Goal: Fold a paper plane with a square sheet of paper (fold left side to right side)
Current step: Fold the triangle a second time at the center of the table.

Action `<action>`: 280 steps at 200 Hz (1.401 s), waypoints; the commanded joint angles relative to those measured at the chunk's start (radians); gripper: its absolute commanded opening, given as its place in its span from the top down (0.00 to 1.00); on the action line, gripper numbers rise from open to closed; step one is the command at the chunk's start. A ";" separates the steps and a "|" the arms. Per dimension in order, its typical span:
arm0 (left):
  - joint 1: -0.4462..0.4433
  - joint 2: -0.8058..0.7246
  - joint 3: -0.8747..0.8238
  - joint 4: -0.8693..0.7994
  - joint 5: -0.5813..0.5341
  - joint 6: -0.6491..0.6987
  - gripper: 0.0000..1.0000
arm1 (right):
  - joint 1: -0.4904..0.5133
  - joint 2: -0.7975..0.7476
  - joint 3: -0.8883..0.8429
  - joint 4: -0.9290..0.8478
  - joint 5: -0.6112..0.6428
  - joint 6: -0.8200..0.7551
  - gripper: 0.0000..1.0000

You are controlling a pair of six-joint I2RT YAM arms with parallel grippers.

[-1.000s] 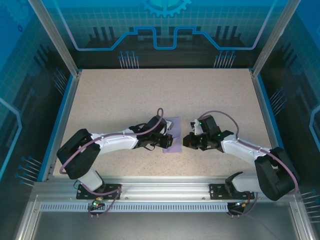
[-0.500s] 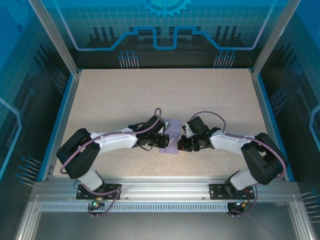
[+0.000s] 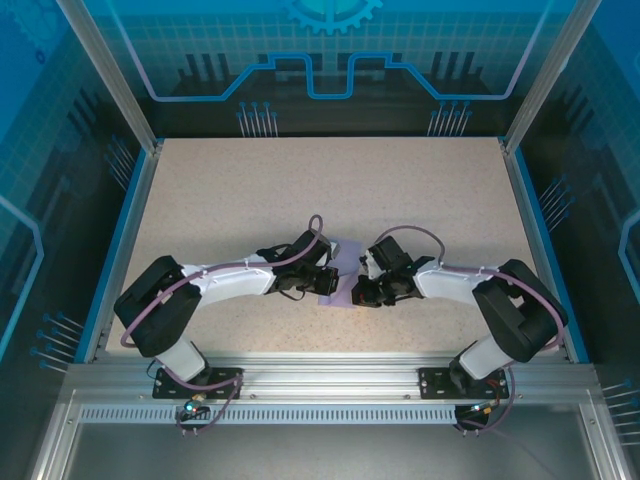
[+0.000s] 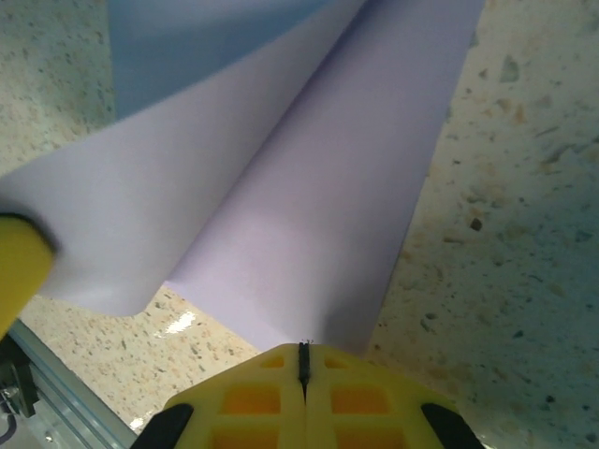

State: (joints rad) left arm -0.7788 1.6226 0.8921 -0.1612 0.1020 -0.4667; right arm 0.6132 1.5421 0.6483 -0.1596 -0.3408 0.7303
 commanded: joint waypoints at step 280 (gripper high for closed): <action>0.011 0.097 0.106 -0.082 -0.063 0.078 0.91 | -0.044 0.030 0.072 -0.256 0.118 -0.113 0.98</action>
State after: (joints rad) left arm -0.7784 1.6920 0.9630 -0.2199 0.0750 -0.4271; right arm 0.5816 1.5562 0.7155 -0.3496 -0.2680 0.6342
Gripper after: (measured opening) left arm 0.088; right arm 0.044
